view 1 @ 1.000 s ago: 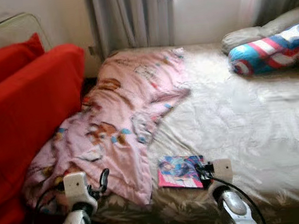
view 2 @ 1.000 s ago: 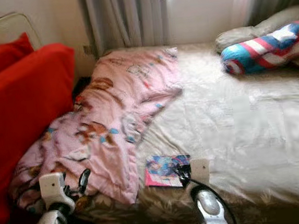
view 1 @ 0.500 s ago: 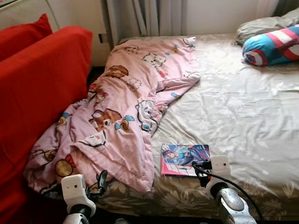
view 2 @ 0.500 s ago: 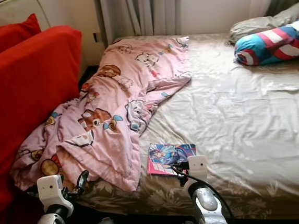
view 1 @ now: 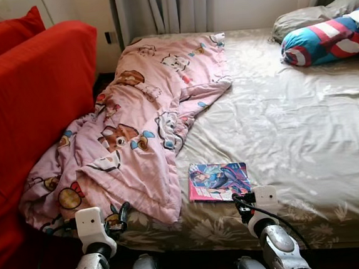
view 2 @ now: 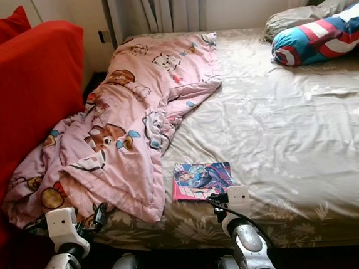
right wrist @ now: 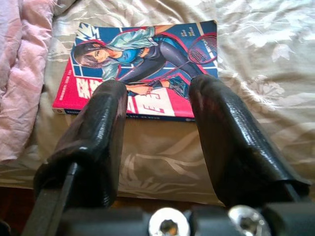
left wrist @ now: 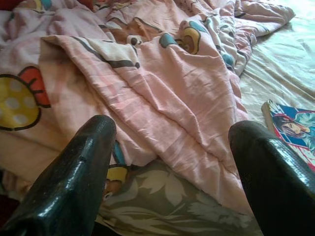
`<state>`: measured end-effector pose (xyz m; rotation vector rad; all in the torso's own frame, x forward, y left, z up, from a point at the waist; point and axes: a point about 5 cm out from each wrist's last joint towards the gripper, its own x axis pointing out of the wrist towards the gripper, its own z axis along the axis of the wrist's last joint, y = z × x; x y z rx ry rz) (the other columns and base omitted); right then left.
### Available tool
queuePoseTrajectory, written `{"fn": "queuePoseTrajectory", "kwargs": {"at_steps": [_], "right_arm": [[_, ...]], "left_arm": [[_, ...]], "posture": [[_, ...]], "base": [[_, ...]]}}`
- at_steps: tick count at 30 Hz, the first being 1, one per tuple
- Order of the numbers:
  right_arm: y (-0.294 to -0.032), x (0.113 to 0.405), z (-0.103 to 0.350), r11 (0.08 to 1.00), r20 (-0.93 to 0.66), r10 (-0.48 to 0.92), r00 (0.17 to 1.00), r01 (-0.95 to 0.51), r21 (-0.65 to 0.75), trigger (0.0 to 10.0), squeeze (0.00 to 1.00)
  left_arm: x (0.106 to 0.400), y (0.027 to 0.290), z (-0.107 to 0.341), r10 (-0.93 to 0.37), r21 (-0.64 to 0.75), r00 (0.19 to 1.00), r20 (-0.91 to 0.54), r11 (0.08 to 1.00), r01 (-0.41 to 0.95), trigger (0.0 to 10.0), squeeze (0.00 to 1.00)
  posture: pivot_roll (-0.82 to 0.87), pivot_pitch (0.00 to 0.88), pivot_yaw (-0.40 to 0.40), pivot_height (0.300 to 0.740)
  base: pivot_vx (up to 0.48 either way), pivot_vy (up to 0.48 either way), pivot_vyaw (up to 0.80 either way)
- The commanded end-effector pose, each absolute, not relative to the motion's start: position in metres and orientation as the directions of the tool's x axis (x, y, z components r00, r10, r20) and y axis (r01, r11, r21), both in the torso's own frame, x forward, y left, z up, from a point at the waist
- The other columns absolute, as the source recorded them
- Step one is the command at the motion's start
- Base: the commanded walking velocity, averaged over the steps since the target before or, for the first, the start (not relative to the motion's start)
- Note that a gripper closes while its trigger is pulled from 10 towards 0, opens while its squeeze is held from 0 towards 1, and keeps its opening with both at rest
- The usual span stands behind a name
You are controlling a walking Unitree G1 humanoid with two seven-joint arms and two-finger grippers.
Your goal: Clean up the room
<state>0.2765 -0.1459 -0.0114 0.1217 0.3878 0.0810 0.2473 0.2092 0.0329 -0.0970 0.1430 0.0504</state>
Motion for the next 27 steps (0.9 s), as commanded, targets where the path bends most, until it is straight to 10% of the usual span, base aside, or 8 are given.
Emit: {"fn": "queuePoseTrajectory", "kwargs": {"at_steps": [1, 27], "right_arm": [[-0.144, 0.273, -0.015, 0.988, -0.385, 0.112, 0.916, -0.062, 0.141, 10.0, 0.0], [-0.139, 0.268, -0.02, 0.984, -0.411, 0.152, 0.899, -0.097, 0.151, 10.0, 0.0]], "left_arm": [[0.248, 0.208, 0.032, 0.041, -0.09, 0.988, -0.151, 0.994, -0.055, 10.0, 0.0], [0.241, 0.219, 0.035, 0.078, -0.071, 0.986, -0.144, 0.994, -0.089, 10.0, 0.0]], "posture": [[0.01, 0.124, -0.002, 0.617], [0.03, 0.156, 0.001, 0.617]], "base": [[0.334, 0.0, 0.0], [0.248, 0.0, 0.0]]}}
